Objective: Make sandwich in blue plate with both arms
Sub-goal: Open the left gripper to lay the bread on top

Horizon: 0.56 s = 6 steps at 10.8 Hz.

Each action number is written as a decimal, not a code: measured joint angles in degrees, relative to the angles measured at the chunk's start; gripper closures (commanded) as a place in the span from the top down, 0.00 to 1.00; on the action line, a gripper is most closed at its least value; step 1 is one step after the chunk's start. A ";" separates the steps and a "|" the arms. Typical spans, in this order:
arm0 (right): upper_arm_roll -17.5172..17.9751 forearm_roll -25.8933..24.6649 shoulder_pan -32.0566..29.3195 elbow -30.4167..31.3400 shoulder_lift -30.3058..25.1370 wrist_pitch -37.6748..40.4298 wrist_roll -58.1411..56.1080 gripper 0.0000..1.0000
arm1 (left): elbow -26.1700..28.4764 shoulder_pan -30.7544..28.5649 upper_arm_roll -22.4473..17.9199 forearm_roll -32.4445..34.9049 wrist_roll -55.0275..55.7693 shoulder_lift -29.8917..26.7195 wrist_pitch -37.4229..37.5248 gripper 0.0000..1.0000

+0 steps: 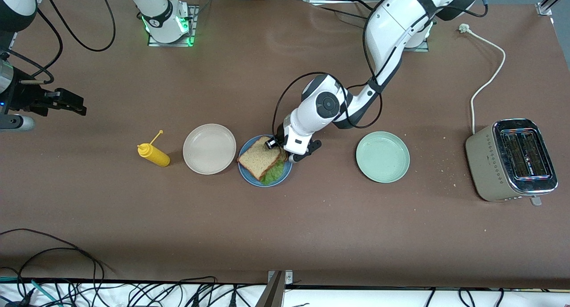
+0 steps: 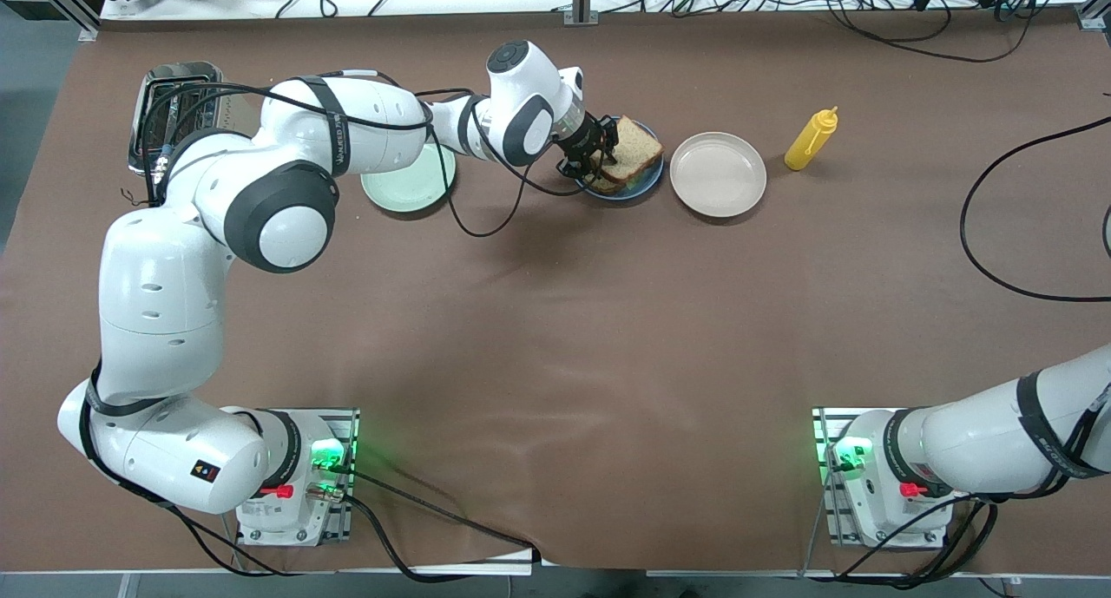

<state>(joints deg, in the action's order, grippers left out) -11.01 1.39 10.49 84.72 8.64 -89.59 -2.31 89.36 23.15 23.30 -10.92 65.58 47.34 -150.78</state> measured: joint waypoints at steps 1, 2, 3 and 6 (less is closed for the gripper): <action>0.00 0.00 0.00 0.00 0.00 -0.02 0.00 1.00 | 0.00 0.00 0.00 0.00 -0.64 0.02 0.70 0.80; 0.00 0.00 0.00 0.00 0.00 -0.02 0.00 1.00 | 0.00 0.00 0.00 0.00 -0.90 0.05 1.03 0.89; 0.00 0.00 0.00 0.00 0.00 -0.02 0.00 1.00 | 0.00 0.00 0.00 0.00 -1.08 0.08 1.16 1.00; 0.00 0.00 0.00 0.00 0.00 -0.09 0.00 1.00 | 0.00 0.00 0.00 0.00 -1.49 0.10 1.39 1.00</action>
<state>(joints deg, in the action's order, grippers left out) -11.01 1.39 10.48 84.72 8.64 -89.68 -2.31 89.36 23.15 23.30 -10.92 64.09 47.44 -149.40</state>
